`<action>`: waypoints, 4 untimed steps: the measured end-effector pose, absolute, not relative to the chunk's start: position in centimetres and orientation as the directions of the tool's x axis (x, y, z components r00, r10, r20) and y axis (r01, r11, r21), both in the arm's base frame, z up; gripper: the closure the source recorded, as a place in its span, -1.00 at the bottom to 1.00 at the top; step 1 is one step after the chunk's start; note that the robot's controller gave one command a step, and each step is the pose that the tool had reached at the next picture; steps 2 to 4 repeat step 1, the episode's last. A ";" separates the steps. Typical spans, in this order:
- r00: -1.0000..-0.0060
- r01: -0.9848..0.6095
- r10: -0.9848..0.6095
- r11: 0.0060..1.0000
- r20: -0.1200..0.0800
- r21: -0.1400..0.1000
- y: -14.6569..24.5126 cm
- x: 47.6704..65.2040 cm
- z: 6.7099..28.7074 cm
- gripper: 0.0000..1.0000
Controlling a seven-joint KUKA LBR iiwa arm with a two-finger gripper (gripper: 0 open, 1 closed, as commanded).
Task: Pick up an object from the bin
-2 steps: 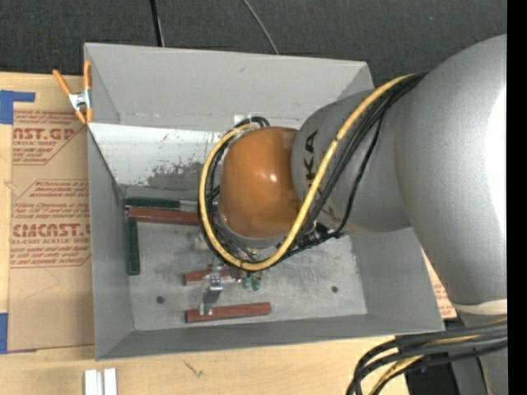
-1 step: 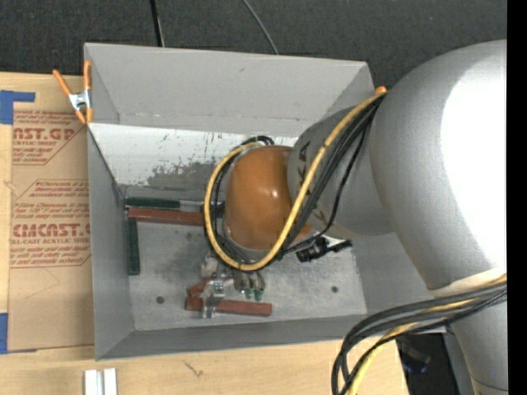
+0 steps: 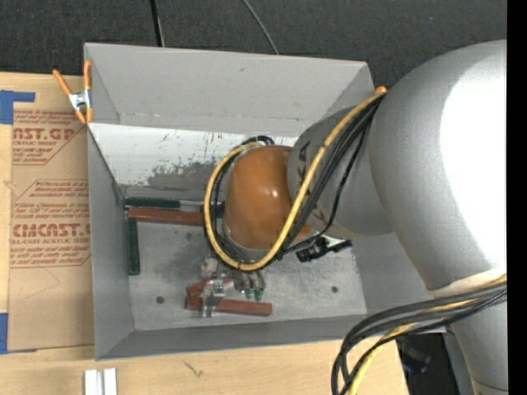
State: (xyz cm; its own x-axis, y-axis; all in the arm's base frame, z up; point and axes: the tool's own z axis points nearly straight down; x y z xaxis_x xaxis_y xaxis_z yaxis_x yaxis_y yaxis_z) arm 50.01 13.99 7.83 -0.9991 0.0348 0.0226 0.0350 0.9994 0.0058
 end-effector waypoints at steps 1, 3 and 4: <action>-1.000 0.028 0.028 1.000 -0.007 0.002 13.0 53.8 23.5 1.00; -1.000 0.028 0.028 1.000 -0.007 0.002 13.0 53.8 23.5 1.00; -1.000 0.028 0.028 1.000 -0.007 0.002 13.0 53.8 23.5 1.00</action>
Offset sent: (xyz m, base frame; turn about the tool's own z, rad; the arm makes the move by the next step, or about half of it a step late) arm 0.0000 0.0000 0.0000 0.0000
